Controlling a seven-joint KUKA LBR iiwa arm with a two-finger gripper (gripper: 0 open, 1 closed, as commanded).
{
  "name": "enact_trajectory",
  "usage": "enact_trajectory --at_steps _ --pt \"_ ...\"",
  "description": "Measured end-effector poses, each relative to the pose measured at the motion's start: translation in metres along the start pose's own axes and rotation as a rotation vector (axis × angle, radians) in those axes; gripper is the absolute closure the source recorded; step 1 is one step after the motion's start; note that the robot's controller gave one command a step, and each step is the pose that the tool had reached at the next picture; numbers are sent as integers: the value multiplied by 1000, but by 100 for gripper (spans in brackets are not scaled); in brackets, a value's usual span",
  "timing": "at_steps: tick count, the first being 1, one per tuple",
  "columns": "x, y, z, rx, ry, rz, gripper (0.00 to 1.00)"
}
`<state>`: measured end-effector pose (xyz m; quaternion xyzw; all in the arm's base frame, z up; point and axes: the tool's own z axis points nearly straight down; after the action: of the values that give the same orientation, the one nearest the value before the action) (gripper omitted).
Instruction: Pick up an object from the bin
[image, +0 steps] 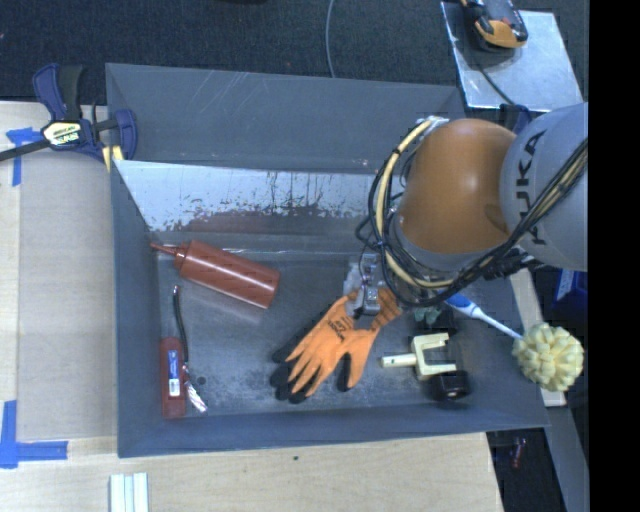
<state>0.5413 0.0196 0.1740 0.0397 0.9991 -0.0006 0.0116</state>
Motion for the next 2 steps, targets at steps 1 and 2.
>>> enact_trajectory --at_steps 1,2 --pt "0 0 0 0 0 0 100" --pt "24 4 46 0 -10 -132 100"
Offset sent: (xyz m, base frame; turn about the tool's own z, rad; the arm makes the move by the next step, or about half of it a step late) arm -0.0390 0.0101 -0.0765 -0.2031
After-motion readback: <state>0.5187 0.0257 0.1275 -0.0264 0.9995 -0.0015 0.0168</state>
